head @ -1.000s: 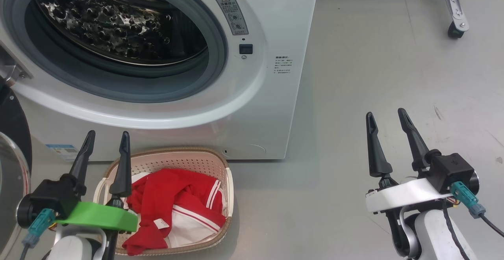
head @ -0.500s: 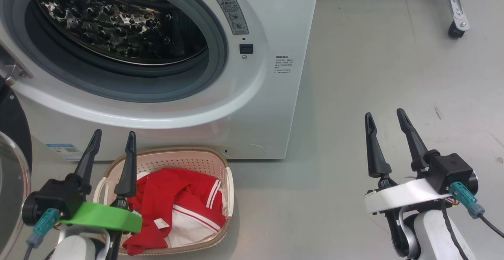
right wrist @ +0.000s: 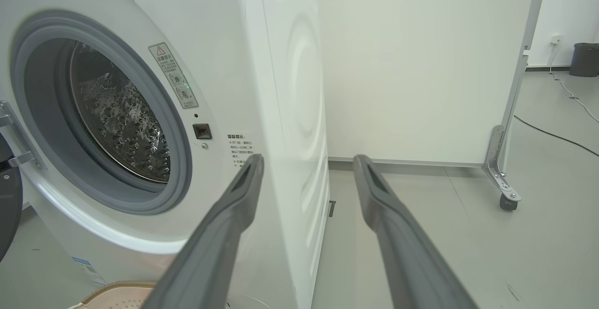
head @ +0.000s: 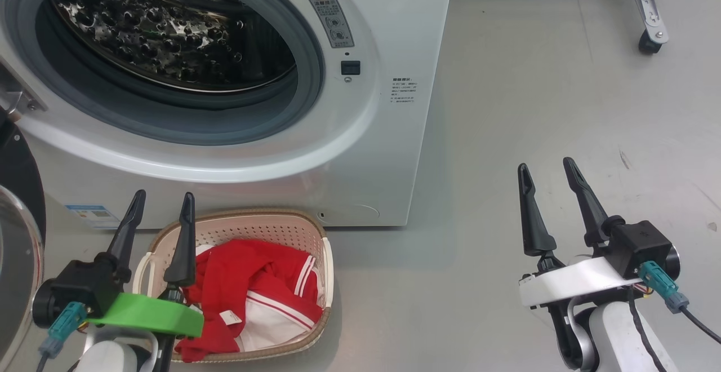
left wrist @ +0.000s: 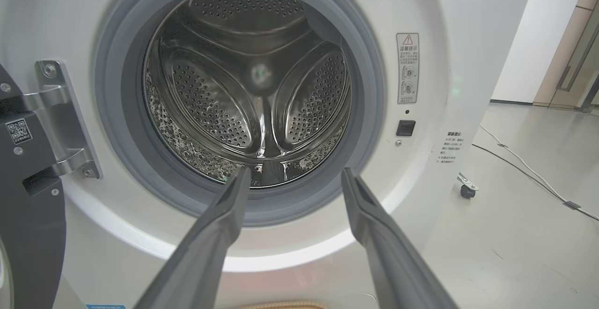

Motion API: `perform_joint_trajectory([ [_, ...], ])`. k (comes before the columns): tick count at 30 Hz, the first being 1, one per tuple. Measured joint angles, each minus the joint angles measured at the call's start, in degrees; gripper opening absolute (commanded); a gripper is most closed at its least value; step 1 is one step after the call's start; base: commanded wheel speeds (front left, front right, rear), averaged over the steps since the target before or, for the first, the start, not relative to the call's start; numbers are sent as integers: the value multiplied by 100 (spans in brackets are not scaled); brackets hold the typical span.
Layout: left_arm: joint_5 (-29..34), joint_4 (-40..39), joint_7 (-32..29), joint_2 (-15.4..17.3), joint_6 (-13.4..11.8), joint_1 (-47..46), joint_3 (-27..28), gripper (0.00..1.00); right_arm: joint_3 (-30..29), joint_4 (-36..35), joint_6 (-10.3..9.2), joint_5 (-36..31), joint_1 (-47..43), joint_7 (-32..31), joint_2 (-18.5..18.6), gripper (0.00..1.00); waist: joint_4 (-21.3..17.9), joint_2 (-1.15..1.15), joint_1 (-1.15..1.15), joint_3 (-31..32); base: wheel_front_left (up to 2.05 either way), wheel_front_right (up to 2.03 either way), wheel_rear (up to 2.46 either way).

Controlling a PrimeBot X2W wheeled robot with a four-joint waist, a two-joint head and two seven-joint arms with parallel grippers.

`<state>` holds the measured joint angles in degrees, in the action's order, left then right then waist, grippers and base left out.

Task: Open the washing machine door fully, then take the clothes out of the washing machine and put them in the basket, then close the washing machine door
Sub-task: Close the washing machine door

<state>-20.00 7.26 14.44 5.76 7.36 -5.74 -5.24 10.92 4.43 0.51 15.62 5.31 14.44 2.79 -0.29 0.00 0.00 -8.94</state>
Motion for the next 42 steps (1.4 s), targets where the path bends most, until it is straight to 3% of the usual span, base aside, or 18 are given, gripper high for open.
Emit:
perform_joint_trajectory([
  [42, 96, -78, 0, 9, 0, -5, 89, 100, 3, 52, -10, 111, 5, 0, 0, 100, 42, 0, 0, -136, -101, 101, 0],
])
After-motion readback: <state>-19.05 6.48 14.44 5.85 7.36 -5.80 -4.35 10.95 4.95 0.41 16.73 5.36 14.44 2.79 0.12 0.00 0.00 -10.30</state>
